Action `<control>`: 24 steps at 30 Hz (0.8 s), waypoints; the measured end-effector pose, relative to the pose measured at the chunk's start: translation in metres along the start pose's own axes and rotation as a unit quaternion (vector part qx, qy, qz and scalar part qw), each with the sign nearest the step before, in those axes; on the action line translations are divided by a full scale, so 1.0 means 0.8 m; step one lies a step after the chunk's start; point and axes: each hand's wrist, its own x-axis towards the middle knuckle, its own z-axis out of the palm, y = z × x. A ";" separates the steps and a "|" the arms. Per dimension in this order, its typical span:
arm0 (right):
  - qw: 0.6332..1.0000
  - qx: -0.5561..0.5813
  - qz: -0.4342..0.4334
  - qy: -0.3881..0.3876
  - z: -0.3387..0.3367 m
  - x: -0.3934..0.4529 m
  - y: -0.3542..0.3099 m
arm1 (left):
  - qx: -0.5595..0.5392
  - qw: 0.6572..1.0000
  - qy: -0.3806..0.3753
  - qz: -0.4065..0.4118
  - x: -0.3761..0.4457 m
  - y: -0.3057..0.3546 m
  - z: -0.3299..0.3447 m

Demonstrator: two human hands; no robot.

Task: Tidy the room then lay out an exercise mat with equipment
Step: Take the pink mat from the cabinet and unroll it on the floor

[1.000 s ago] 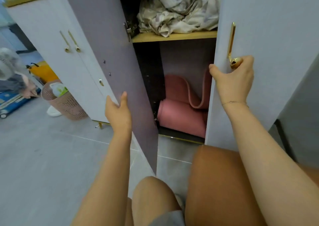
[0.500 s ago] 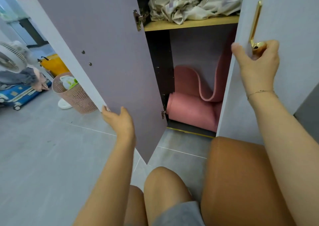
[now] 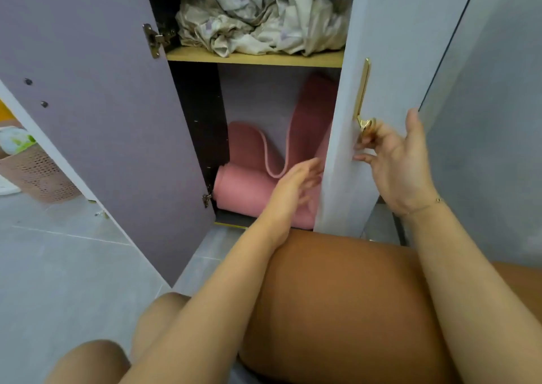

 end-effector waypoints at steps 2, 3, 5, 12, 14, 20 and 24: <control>1.000 0.019 -0.016 0.006 -0.022 -0.017 -0.006 | 0.033 0.996 -0.074 -0.021 -0.007 -0.008 0.019; 0.999 0.036 -0.022 0.015 -0.029 -0.024 -0.007 | 0.058 0.993 -0.105 -0.023 -0.008 -0.009 0.021; 0.997 0.067 -0.021 0.030 -0.036 -0.036 -0.008 | 0.074 0.986 -0.146 -0.028 -0.007 -0.009 0.021; 0.984 0.039 0.005 0.171 -0.013 -0.073 0.020 | 0.027 0.984 -0.167 -0.051 -0.009 -0.007 0.013; 0.983 0.047 0.021 0.174 -0.013 -0.088 0.023 | 0.001 0.992 -0.125 -0.032 -0.012 -0.006 0.012; 0.996 -0.042 0.008 0.078 0.039 -0.115 0.036 | -0.104 0.994 0.016 0.018 -0.020 -0.011 -0.039; 0.988 -0.111 0.103 -0.017 0.108 -0.075 0.062 | -0.095 0.994 0.057 0.004 -0.025 -0.036 -0.111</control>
